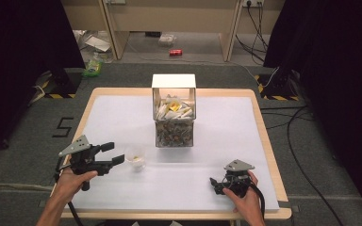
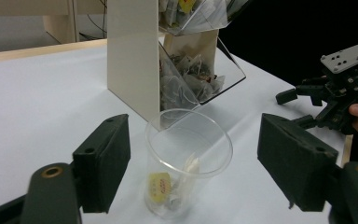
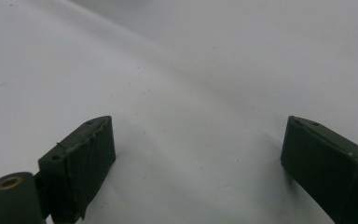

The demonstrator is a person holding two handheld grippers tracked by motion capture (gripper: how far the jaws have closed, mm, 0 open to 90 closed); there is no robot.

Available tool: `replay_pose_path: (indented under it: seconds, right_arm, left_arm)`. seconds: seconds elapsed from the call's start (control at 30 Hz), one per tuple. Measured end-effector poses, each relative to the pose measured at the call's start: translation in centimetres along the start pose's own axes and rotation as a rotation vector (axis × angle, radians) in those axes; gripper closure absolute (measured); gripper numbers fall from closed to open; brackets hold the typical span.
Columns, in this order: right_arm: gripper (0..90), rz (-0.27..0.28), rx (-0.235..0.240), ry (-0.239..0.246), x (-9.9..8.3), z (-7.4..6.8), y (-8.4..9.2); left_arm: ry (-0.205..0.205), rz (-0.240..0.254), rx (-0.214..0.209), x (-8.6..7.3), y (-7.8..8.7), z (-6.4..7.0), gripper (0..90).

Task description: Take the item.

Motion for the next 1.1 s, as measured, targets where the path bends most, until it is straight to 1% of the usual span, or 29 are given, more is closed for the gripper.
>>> replay_pose_path:
  seconds: [0.03,0.1,0.13,0.27,0.37,0.43,0.87,1.1]
  right_arm:
    - [10.6,0.001,0.000,0.001,0.0,0.0,0.0]
    - [10.5,0.001,0.000,0.003,0.0,0.0,0.0]
    - [10.5,0.000,0.000,0.001,0.0,0.0,0.0]
    - [10.6,0.000,0.000,0.000,0.0,0.0,0.0]
    - [10.5,0.001,0.000,0.004,0.0,0.0,0.0]
    - [10.5,0.000,0.001,0.000,0.0,0.0,0.0]
    - [10.5,0.000,0.000,-0.001,0.0,0.0,0.0]
    - [10.6,0.000,0.000,-0.001,0.0,0.0,0.0]
  left_arm:
    - [0.000,-0.007,0.010,-0.1,0.1,-0.1,20.5]
    - [-0.004,-0.015,0.029,-0.3,0.2,-0.3,14.3]
    - [-0.019,-0.015,0.033,-0.6,0.3,-0.5,14.6]
    - [-0.034,-0.032,0.045,-1.2,0.4,-0.6,14.6]
    - [-0.037,-0.047,0.058,-1.6,0.4,-0.7,14.6]
    - [-0.046,-0.067,0.070,-2.0,0.5,-0.9,14.7]
    - [-0.032,-0.088,0.090,-3.3,1.1,-1.4,15.0]
    - [-0.041,-0.115,0.112,-4.0,1.2,-1.4,15.1]
Point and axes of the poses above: each handheld gripper's, and its own axes: y roughly backward along the jaws, x roughly out of its top, z roughly to its right, the point moved 3 cm from there along -y, roughly forward along the jaws, and after that the axes turned 9 degrees about -y, right-handed, at the moved point
